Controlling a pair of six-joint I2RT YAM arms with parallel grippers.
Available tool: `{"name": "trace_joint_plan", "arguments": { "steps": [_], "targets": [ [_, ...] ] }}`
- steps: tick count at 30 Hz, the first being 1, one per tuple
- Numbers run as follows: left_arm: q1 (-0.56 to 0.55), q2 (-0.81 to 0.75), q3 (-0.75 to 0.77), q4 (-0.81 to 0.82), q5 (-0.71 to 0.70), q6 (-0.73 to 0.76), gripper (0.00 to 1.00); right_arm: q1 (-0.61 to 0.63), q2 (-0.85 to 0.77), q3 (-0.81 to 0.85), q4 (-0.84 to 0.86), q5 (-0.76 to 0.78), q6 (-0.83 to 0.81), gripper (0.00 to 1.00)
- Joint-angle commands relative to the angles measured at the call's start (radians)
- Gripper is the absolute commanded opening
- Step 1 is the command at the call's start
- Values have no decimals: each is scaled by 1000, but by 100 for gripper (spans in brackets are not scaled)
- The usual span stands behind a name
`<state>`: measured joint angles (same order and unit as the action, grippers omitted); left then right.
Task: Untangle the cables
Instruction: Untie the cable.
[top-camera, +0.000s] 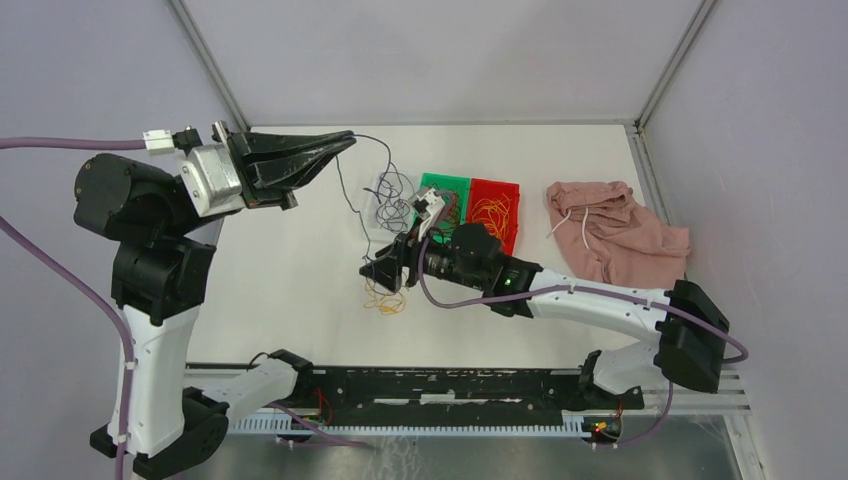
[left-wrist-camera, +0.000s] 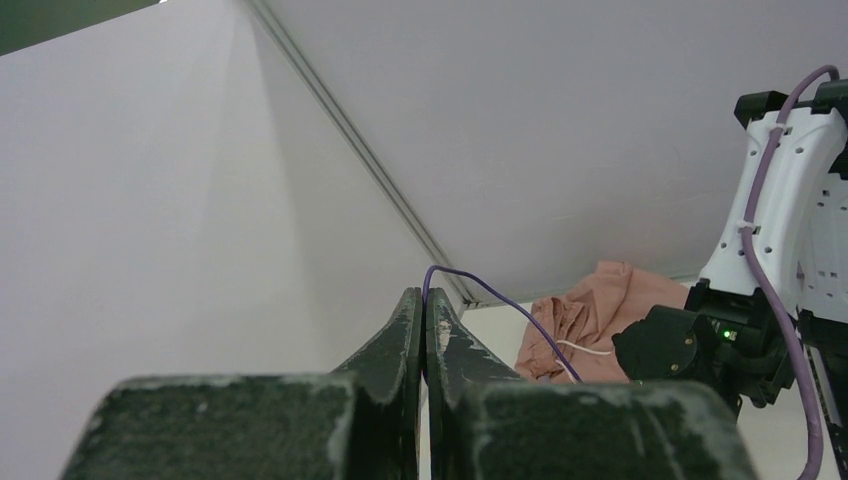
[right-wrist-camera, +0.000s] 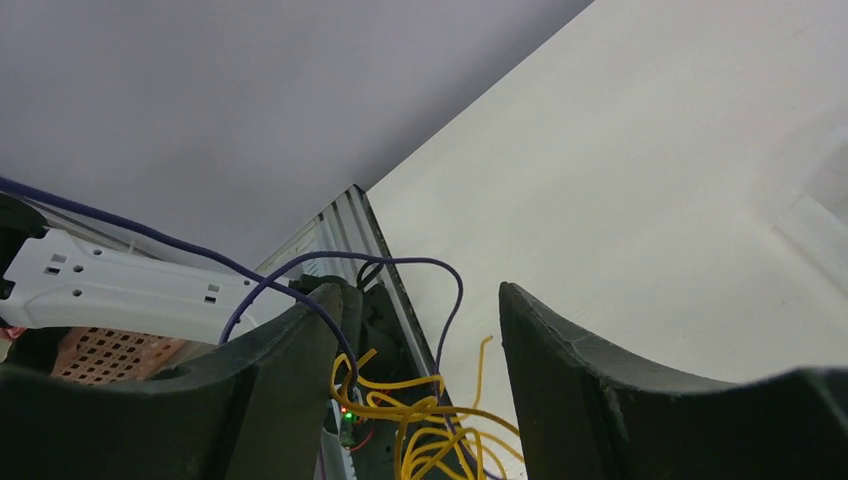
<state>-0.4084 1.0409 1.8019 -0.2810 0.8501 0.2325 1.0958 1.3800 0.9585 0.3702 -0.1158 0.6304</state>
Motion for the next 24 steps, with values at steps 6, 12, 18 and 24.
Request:
{"name": "trace_joint_plan", "arguments": {
  "steps": [6, 12, 18, 24],
  "targets": [
    [-3, 44, 116, 77, 26, -163, 3, 5, 81, 92, 13, 27, -75, 60],
    [-3, 91, 222, 91, 26, -241, 3, 4, 151, 43, 51, 36, -67, 56],
    [-4, 126, 327, 95, -14, -244, 3, 5, 191, -6, 63, 58, -76, 55],
    [-3, 162, 436, 118, -141, -193, 3, 4, 232, -97, 104, 83, -64, 55]
  ]
}}
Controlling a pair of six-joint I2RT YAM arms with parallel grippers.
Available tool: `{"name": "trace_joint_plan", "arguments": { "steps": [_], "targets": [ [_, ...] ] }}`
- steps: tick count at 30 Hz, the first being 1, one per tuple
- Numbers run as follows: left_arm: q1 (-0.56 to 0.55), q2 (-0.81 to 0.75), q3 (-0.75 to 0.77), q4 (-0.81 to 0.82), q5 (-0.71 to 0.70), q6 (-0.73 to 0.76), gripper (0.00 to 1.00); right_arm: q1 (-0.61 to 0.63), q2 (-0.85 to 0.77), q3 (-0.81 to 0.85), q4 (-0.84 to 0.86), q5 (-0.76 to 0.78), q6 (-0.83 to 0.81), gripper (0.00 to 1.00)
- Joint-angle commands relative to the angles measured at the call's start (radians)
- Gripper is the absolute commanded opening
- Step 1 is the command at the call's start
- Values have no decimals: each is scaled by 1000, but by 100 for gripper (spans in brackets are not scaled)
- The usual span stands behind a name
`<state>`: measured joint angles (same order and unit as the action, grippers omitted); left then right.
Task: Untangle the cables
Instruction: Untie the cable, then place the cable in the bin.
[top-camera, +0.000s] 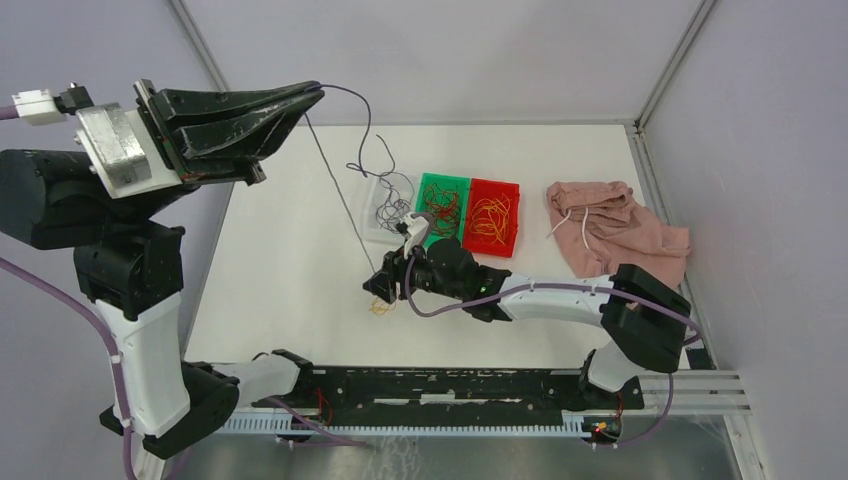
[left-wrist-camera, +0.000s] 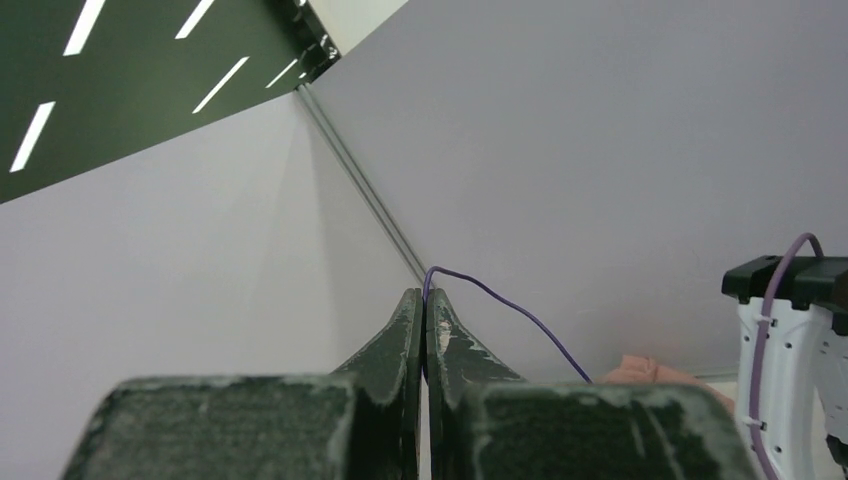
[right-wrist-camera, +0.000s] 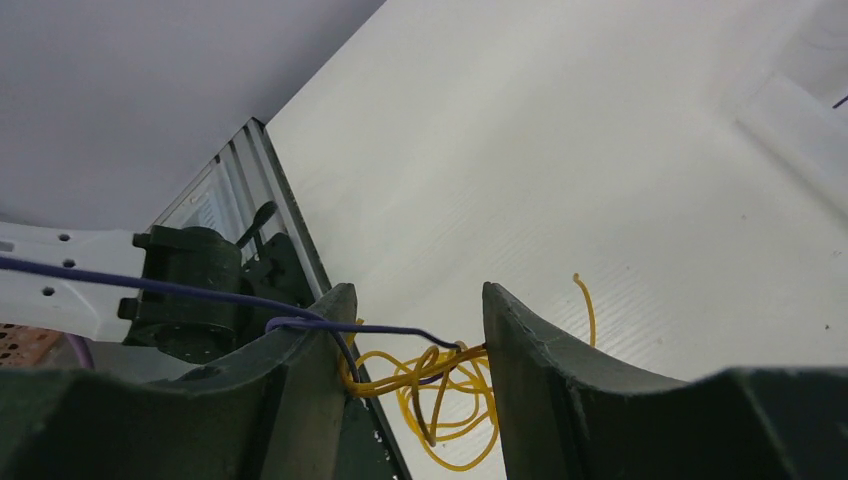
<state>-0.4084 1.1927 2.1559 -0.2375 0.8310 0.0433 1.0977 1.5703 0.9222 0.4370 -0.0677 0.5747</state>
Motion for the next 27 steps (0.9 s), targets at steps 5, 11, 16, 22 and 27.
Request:
{"name": "trace_joint_plan", "arguments": {
  "steps": [5, 11, 16, 22, 27],
  "targets": [
    [-2, 22, 119, 144, -268, 95, 3, 3, 59, -164, 90, 68, 3, 57],
    [-2, 54, 172, 231, -448, 251, 3, 2, 58, -278, 164, 86, 20, 61],
    [-1, 69, 187, 254, -491, 324, 3, 3, 58, -329, 198, 100, 38, 61],
    [-2, 52, 97, 237, -473, 347, 3, 3, 7, -315, 135, 119, 9, 61],
    [-1, 51, 24, 206, -466, 369, 3, 3, -123, -327, 67, 153, -30, 66]
  ]
}}
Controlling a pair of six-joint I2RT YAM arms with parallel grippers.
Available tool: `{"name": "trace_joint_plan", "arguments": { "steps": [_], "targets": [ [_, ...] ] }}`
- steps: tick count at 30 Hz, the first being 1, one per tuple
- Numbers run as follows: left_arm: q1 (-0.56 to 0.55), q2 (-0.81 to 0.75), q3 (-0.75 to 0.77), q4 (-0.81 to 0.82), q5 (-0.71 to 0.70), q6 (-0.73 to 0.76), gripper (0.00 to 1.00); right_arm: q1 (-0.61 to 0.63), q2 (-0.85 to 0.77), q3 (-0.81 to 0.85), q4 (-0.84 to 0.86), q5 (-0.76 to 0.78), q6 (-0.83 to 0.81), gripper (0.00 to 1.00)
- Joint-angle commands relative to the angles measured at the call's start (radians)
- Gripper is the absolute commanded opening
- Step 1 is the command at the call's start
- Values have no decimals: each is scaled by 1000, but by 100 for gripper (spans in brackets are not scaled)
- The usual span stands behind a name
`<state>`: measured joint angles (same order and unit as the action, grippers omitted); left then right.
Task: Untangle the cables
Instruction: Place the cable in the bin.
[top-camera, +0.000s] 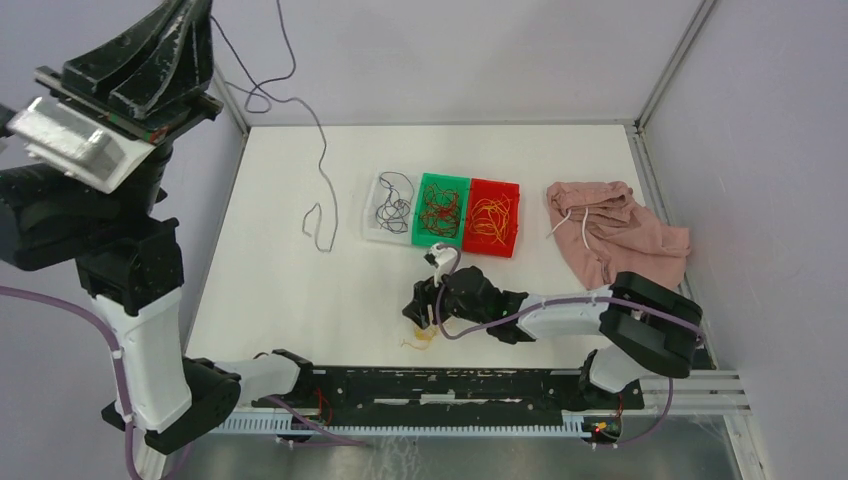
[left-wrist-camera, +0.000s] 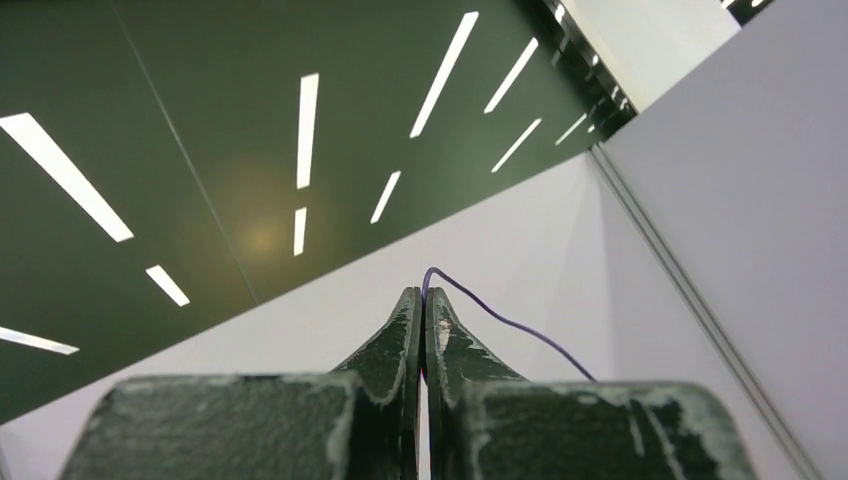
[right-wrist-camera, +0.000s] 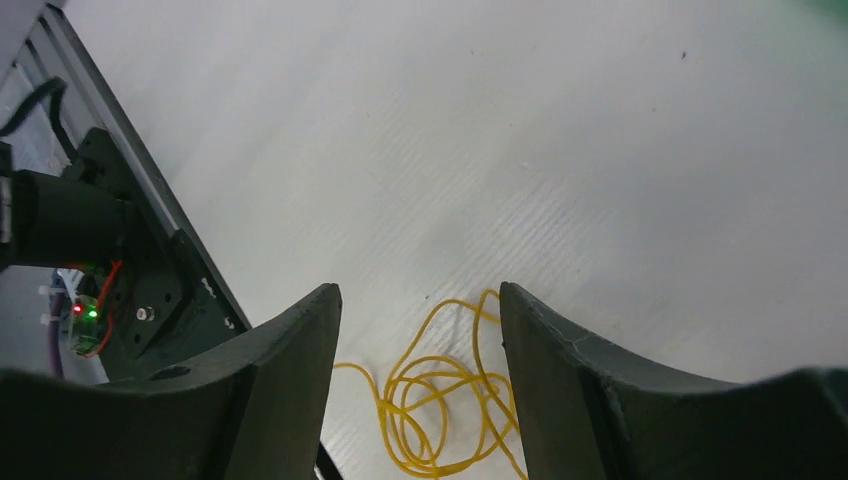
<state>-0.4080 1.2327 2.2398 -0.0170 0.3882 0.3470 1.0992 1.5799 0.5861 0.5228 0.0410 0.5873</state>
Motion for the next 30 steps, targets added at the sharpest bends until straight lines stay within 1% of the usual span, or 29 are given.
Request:
{"name": "trace_joint_plan", "arguments": {
  "steps": [1, 6, 9, 16, 20, 25, 30],
  "targets": [
    [-2, 4, -91, -18, -21, 68, 3, 1, -163, 14, -44, 54, -51, 68],
    [-2, -16, -236, -29, -31, 101, 3, -1, -286, 19, -144, 113, -80, 77],
    [-2, -17, -304, -32, -37, 115, 3, -8, -337, 30, -183, 134, -91, 79],
    [-4, 17, -391, -27, -35, 132, 3, -39, -393, 69, -275, 198, -86, 79],
    [-3, 48, -426, -12, -45, 172, 3, -64, -429, 73, -348, 276, -70, 78],
    [-4, 108, -434, 13, -65, 192, 3, -93, -497, 39, -385, 336, -55, 77],
    [-3, 155, -435, 39, -77, 195, 3, -112, -534, 23, -417, 360, -43, 76]
  ]
}}
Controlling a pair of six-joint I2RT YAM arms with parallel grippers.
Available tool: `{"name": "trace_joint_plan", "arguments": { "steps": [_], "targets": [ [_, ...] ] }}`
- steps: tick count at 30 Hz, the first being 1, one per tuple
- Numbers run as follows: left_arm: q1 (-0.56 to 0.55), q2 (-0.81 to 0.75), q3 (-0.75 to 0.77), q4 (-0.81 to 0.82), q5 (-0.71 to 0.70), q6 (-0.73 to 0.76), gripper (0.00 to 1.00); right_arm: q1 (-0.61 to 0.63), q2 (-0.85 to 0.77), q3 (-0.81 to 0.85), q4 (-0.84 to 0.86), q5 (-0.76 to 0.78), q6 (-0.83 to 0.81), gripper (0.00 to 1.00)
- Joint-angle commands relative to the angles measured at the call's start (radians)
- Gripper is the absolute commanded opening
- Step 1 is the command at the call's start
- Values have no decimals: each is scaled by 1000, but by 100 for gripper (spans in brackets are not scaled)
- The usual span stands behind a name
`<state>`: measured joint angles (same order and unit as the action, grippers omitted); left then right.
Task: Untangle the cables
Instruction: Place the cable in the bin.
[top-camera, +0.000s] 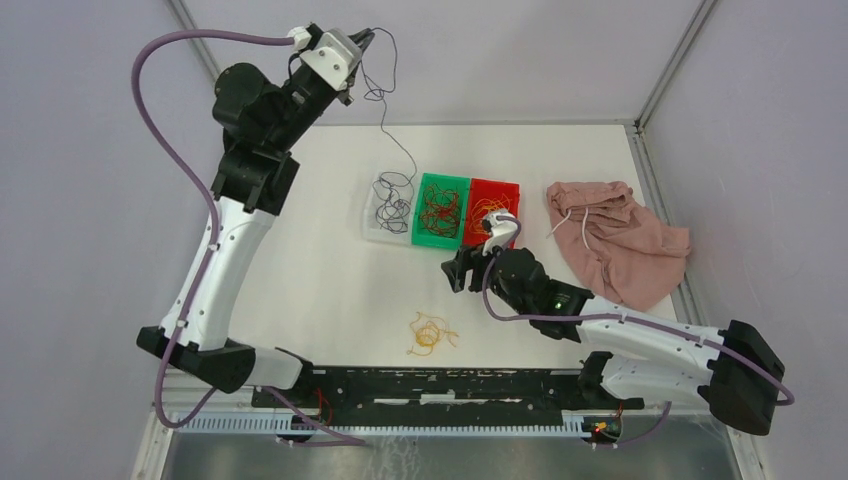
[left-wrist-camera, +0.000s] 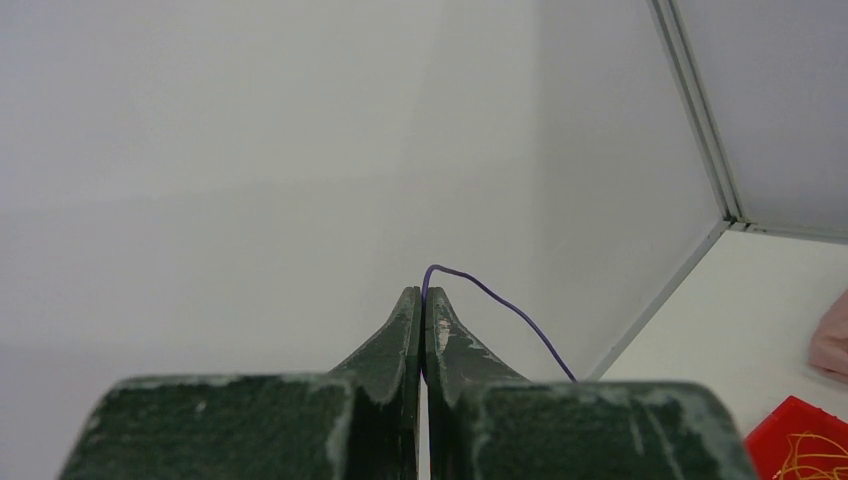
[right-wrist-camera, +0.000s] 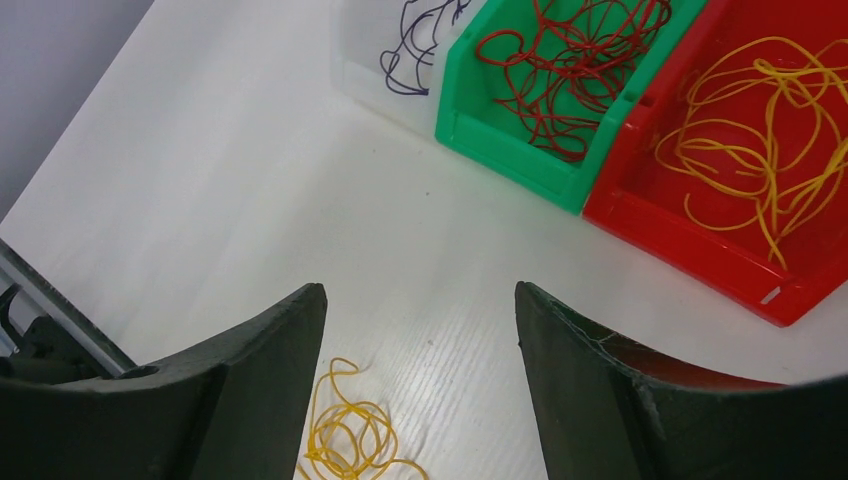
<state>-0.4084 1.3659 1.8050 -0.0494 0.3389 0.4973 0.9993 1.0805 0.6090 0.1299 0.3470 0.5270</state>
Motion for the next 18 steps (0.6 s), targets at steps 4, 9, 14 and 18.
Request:
{"name": "trace_joint_plan", "arguments": {
  "steps": [4, 9, 14, 18],
  "targets": [
    [-3, 45, -49, 90, -69, 84, 3, -16, -46, -2, -32, 47, 17, 75],
    [0, 69, -112, 118, -113, 147, 3, -16, -66, -1, -44, 35, 19, 73],
    [3, 94, -102, 123, -108, 158, 3, -16, -99, -18, -58, 31, 26, 72],
    [3, 112, -71, 118, -102, 177, 3, -17, -119, -35, -62, 37, 33, 72]
  ]
}}
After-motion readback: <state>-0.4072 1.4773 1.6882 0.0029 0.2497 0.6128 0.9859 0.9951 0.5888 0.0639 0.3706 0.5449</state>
